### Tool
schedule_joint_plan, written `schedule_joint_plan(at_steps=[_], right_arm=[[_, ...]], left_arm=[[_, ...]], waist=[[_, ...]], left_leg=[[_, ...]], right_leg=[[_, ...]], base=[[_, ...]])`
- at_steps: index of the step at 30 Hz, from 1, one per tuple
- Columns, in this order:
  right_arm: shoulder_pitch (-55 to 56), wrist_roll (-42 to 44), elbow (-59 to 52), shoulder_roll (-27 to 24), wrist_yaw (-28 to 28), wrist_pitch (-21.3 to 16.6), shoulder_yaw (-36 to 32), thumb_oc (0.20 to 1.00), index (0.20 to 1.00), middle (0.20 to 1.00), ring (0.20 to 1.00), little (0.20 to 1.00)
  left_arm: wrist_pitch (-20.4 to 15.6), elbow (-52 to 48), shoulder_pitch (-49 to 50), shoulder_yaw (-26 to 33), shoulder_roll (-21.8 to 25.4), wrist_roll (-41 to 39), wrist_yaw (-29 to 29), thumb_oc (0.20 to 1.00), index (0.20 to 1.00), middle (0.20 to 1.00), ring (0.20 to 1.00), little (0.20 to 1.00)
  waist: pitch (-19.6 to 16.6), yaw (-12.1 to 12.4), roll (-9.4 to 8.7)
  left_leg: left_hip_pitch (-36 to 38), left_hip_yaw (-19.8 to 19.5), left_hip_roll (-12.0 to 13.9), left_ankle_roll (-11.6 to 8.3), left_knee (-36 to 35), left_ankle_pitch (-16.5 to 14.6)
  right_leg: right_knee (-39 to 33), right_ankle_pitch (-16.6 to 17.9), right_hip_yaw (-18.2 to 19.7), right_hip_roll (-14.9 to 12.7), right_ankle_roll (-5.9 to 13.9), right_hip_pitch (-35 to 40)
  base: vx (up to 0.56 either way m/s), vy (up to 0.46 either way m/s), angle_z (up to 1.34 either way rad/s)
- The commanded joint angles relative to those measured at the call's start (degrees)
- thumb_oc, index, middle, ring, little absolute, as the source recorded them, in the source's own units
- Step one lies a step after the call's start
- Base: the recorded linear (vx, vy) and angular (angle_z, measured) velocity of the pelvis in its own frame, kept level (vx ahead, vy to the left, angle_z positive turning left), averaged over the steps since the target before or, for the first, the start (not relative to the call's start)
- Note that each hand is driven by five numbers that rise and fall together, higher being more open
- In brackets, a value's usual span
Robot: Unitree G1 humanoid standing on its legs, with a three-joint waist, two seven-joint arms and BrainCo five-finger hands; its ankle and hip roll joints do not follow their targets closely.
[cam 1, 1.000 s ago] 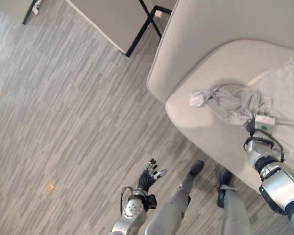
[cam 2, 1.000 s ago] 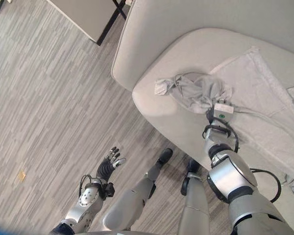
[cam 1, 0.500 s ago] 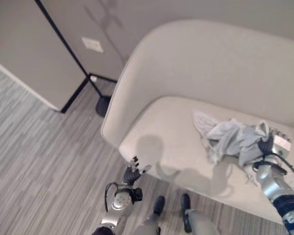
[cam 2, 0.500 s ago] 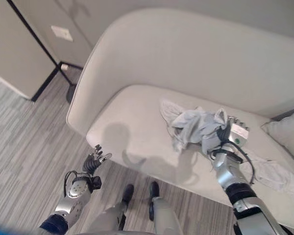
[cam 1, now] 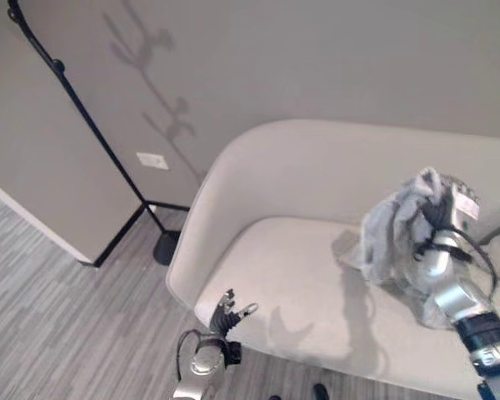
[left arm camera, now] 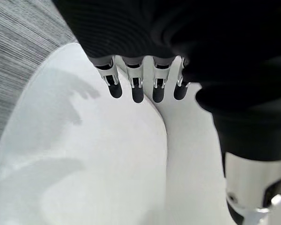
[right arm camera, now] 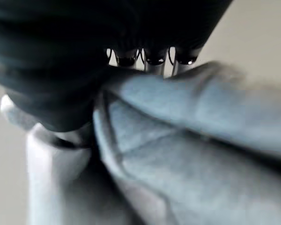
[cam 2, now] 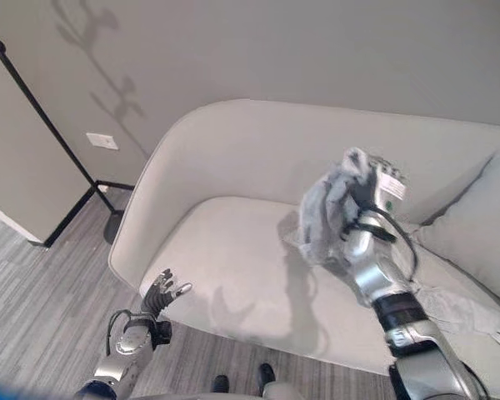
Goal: Hang the clothes on the sofa on the clothes rack.
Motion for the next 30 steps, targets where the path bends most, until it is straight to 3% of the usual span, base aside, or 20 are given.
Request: schedule_joint_plan(at_steps=[1,3,11,12,18,26,30], right_arm=[[-7.2,-0.9,-1.5,3.9,0.6,-2.4,2.0,0.2,0.2,0.2,0.2,0.2],[-9.5,-0.2,-2.2,7.3,1.2,-2.9,4.7,0.2,0.2,0.2,0.2,0.2],[-12.8,1.6,-1.5,12.5,0.4,-2.8,8.3,0.2,0.2,0.2,0.2,0.2],[-15.1,2.8,-1.7,14.4,-0.4,-3.1,9.2,0.2,0.2,0.2,0.2,0.2],[-19.9,4.0,-3.3,18.6,-1.8,-5.2,11.5,0.2,0.2,0.2,0.2,0.2],[-28.2,4.9,-1.8,20.0,-3.8,-7.5,12.3,0.2,0.2,0.2,0.2,0.2],[-31.9,6.2,-1.2,20.4,-4.3,-8.2,12.6,0.2,0.2,0.2,0.2,0.2]], left_arm=[[-0.6,-0.8,-0.4,-0.1,0.5,4.0,2.8,1.0,1.0,1.0,1.0,1.0],[-0.1,-1.4,0.0,-1.0,0.2,5.4,4.1,1.0,1.0,1.0,1.0,1.0],[1.1,-1.6,-1.1,-2.0,-0.3,10.5,8.8,1.0,1.0,1.0,1.0,1.0],[0.9,0.1,-2.8,-2.6,-0.7,13.6,12.1,1.0,1.0,1.0,1.0,1.0],[1.0,6.3,-8.2,-4.4,-1.5,19.7,18.9,1.0,1.0,1.0,1.0,1.0],[3.4,14.8,-14.4,-7.4,1.7,34.9,26.7,1.0,1.0,1.0,1.0,1.0],[4.9,16.1,-15.9,-7.8,3.4,38.5,29.1,1.0,1.0,1.0,1.0,1.0]], waist=[[-1.9,1.6,-3.16],[-2.5,2.3,-3.21],[-3.1,3.6,-3.71],[-3.4,4.1,-4.3],[-3.8,4.5,-5.11],[-4.3,4.4,-5.96],[-4.6,4.5,-6.28]], left_leg=[[1.4,-1.2,-1.4,1.06,0.4,-6.3],[1.8,-1.5,-1.4,1.22,0.3,-6.3],[2.2,-2.4,-1.6,1.39,0.2,-6.0],[2.4,-2.9,-1.6,1.37,0.2,-6.0],[3.2,-3.3,-1.4,1.28,0.4,-6.1],[4.1,-3.2,-0.9,0.93,0.7,-6.7],[4.6,-3.1,-0.7,0.87,0.7,-6.9]], right_leg=[[-4.3,0.4,0.0,-5.9,4.31,5.4],[-4.3,0.4,-0.1,-5.9,4.26,5.8],[-4.0,0.2,-0.4,-6.0,4.11,6.3],[-3.7,0.0,-0.5,-6.1,4.02,6.4],[-3.0,-0.5,-0.2,-5.9,3.87,6.4],[-2.1,-1.2,0.3,-5.5,3.77,6.5],[-1.4,-1.6,0.6,-5.2,3.71,6.4]], base=[[0.01,0.009,0.04],[0.0,0.007,0.04],[0.0,0.003,0.05],[0.0,-0.011,0.09],[0.01,-0.005,0.08],[0.0,-0.001,0.0],[0.01,-0.001,-0.01]])
